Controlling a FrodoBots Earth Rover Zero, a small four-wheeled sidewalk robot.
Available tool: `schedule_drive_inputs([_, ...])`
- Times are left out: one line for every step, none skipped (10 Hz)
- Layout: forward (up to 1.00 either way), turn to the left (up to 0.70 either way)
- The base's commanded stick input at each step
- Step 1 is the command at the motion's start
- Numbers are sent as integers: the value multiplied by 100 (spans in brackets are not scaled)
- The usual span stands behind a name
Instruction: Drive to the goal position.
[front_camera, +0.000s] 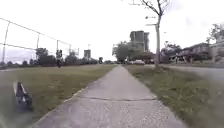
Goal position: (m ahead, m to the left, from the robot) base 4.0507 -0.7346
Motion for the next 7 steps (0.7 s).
schedule_drive_inputs([70,0])
schedule_drive_inputs([70,0])
schedule_drive_inputs([70,0])
schedule_drive_inputs([70,0])
schedule_drive_inputs([70,0])
schedule_drive_inputs([70,0])
schedule_drive_inputs([70,0])
